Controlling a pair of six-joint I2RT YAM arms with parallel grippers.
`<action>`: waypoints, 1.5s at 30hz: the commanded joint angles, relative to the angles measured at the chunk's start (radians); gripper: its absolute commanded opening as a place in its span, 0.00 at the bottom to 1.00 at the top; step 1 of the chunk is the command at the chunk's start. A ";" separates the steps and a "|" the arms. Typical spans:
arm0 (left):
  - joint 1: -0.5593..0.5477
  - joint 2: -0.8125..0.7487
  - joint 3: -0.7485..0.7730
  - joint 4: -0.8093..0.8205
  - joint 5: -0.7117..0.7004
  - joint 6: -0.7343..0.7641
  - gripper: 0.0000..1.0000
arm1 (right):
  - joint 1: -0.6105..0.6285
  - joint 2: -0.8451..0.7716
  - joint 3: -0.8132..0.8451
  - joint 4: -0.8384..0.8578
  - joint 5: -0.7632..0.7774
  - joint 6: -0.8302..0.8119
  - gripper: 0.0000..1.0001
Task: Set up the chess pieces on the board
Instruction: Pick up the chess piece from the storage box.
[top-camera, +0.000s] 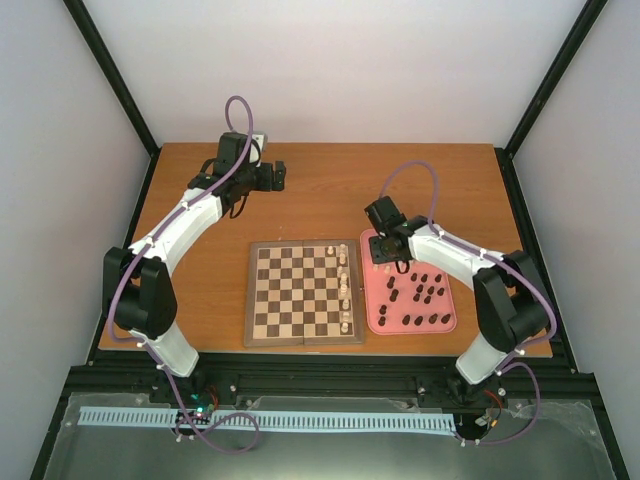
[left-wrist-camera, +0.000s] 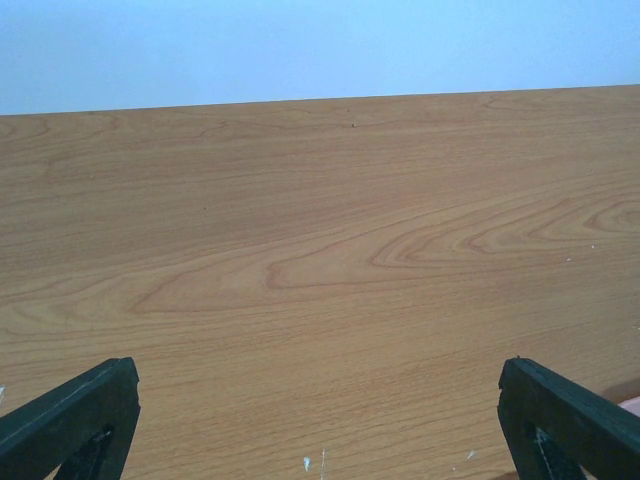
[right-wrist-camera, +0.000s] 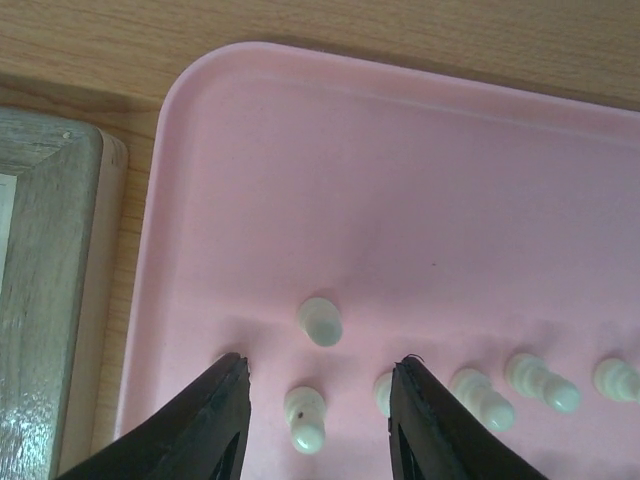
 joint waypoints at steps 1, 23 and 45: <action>0.008 -0.019 0.016 0.014 0.009 -0.005 1.00 | -0.011 0.041 -0.004 0.041 -0.035 -0.006 0.39; 0.007 0.000 0.028 0.010 -0.001 -0.005 1.00 | -0.050 0.130 -0.010 0.080 -0.063 -0.017 0.23; 0.007 -0.001 0.032 0.002 0.004 -0.008 1.00 | 0.033 -0.080 0.127 -0.063 -0.043 -0.019 0.07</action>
